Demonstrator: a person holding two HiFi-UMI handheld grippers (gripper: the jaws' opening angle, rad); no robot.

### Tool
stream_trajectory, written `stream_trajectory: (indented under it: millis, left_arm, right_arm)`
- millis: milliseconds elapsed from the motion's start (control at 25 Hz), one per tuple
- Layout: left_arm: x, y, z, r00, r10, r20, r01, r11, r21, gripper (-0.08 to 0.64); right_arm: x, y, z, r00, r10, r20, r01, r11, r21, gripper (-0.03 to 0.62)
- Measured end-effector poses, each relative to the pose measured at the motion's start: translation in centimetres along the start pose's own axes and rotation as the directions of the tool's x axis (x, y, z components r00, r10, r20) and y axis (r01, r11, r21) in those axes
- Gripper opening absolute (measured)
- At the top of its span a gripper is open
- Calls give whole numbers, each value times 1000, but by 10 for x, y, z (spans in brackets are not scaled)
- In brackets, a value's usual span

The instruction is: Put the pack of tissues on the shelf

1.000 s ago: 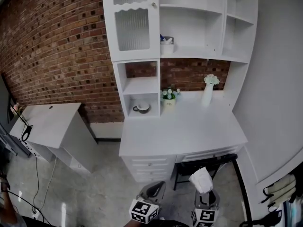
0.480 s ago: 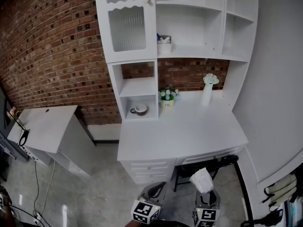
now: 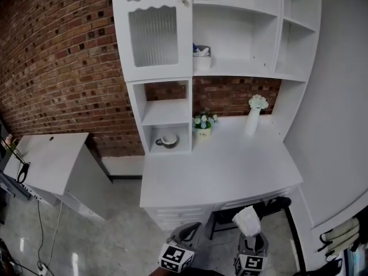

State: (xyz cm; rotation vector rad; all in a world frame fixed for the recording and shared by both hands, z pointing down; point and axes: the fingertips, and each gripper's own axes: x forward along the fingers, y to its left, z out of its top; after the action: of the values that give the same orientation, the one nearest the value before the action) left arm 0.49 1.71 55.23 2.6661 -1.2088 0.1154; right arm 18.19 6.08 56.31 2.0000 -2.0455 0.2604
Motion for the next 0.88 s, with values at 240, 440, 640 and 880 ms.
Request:
stream_trajectory:
  millis: [240,440,640,880]
  left_arm:
    - [27,33,18,1000,-8,22,8,1000,12,11]
    - [43,66,23,1000,-14,24,13,1000,16,11]
    - [60,94,32,999,-23,27,23,1000,16,11]
    - [78,121,43,998,-53,25,51,998,47,11]
  right_arm:
    - [38,6,17,1000,-17,6,17,1000,-8,198]
    - [66,16,30,999,-33,17,34,999,-21,198]
    - [93,18,49,998,-59,30,60,998,-25,198]
    - [120,30,57,996,-78,34,78,997,-2,198]
